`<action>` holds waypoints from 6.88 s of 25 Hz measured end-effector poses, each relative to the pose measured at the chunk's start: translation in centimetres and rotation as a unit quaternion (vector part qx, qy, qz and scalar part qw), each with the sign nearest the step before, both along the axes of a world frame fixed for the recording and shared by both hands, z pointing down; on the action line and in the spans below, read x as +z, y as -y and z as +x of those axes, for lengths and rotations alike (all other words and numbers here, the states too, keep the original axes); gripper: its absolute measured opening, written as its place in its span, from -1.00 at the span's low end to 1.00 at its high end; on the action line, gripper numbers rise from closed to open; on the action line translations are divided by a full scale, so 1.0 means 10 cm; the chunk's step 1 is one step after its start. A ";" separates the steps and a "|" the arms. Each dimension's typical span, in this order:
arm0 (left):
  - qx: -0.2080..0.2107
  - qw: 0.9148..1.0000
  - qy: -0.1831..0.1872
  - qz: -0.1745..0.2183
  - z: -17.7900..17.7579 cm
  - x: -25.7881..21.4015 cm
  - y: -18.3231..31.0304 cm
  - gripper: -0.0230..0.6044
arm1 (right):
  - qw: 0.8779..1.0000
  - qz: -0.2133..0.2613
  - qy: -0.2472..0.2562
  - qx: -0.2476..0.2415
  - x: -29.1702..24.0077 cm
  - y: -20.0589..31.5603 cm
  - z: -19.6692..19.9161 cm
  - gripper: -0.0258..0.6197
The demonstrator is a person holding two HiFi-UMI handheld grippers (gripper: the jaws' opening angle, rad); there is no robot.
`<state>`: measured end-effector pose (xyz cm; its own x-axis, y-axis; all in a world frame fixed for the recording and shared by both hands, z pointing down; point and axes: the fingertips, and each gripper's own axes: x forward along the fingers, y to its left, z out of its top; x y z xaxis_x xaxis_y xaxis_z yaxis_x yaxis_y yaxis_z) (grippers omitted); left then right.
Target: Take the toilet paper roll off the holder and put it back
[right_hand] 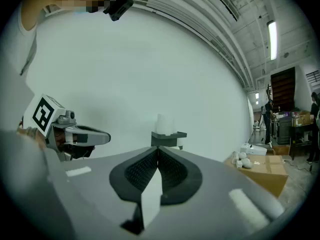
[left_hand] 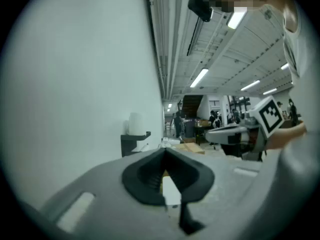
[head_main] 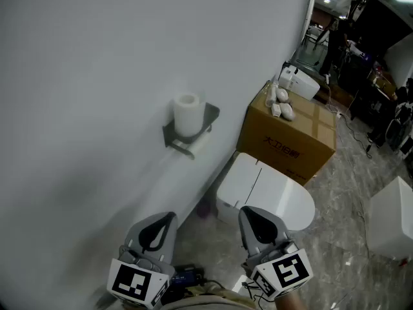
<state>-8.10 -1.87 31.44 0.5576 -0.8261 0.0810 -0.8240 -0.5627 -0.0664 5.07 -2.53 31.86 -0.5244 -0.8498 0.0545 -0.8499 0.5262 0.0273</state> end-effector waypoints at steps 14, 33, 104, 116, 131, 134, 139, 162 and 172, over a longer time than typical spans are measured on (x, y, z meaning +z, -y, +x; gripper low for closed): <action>-0.001 1.000 0.002 0.001 0.00 0.02 -0.02 -0.95 | 1.000 -0.005 0.018 -0.004 0.00 -0.02 -0.02 -0.91; 0.008 1.000 -0.014 0.004 -0.24 -0.03 -0.01 -0.64 | 1.000 -0.003 0.028 -0.007 -0.03 -0.01 -0.30 -0.62; -0.166 0.986 -0.016 0.010 -0.18 -0.18 1.51 -0.58 | 0.950 0.004 0.046 -0.310 -0.68 2.33 -1.02 -0.10; -0.171 0.985 -0.019 0.003 -0.18 -0.19 1.53 -0.56 | 0.946 0.016 0.029 -0.322 -0.68 2.35 -1.10 -0.17; -0.095 0.995 -0.001 0.008 0.12 -0.41 1.53 -0.37 | 0.958 0.044 0.054 -0.277 -1.04 2.03 -0.80 -0.17; -0.065 0.998 0.004 0.013 0.27 -0.46 1.55 -0.35 | 0.964 0.050 0.056 -0.256 -1.11 1.96 -0.66 -0.17; -0.004 1.000 0.008 0.020 0.64 -0.37 1.63 -0.32 | 0.974 0.061 0.053 -0.213 -1.02 1.90 -0.34 -0.17; 0.268 0.963 0.022 0.002 2.23 0.17 1.44 -0.21 | 0.999 0.021 0.048 -0.002 -0.43 1.39 1.02 -0.17; 0.303 0.953 0.022 -0.027 2.46 0.47 1.37 -0.24 | 0.998 0.005 0.049 0.045 -0.11 1.33 1.24 -0.17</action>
